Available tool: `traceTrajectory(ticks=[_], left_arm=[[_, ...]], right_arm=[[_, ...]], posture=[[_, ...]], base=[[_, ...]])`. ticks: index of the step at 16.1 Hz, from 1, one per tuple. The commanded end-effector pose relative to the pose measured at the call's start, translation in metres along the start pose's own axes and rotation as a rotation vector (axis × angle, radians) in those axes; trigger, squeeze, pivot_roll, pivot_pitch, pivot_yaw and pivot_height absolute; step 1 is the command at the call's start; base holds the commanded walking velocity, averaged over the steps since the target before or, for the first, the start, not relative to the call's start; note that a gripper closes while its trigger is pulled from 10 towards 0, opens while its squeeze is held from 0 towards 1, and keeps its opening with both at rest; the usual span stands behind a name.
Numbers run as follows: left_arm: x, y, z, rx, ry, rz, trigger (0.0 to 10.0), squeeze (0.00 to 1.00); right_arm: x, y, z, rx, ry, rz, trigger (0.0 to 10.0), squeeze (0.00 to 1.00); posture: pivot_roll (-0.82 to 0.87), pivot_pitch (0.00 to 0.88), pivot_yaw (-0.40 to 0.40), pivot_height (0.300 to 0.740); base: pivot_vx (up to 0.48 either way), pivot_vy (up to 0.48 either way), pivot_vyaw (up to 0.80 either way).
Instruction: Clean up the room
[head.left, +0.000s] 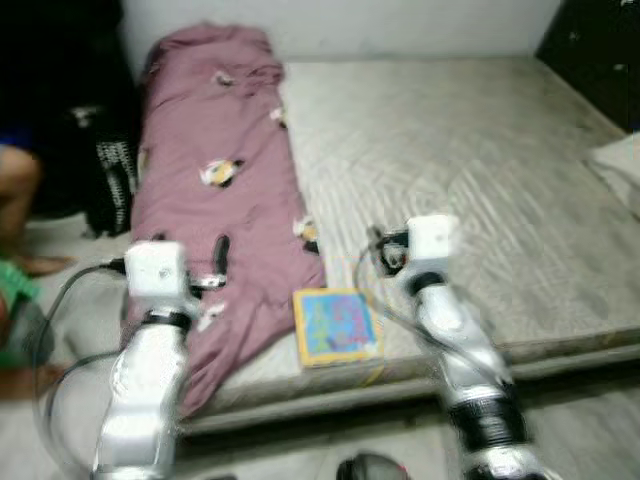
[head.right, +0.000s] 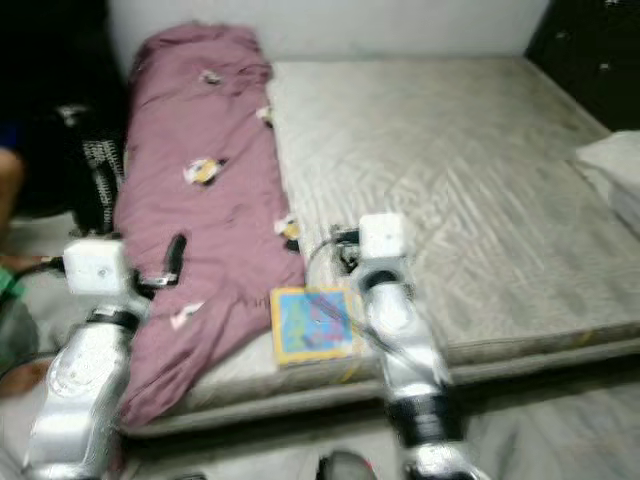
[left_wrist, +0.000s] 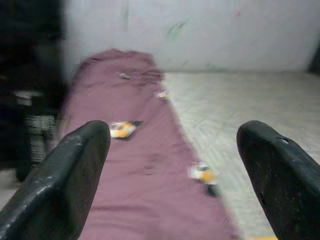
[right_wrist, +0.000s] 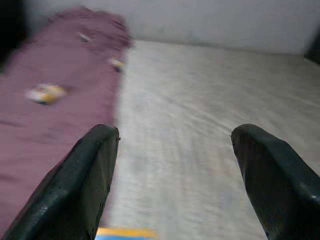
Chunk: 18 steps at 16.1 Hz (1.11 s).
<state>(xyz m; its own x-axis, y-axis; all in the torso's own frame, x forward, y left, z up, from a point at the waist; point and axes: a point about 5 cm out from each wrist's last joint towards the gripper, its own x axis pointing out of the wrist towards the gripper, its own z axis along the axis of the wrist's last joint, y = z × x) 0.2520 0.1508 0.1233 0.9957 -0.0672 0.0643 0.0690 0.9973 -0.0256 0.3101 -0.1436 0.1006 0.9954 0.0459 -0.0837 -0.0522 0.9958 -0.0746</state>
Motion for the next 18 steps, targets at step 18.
traceTrajectory(ticks=[18], left_arm=[[-0.004,0.029,0.005,0.097,-0.005,0.193,10.0,0.0]], right_arm=[[0.005,0.008,0.007,-0.005,-0.023,0.032,10.0,0.0]], posture=[[0.02,0.092,-0.05,0.717]], base=[[0.0,0.0,-0.26]])
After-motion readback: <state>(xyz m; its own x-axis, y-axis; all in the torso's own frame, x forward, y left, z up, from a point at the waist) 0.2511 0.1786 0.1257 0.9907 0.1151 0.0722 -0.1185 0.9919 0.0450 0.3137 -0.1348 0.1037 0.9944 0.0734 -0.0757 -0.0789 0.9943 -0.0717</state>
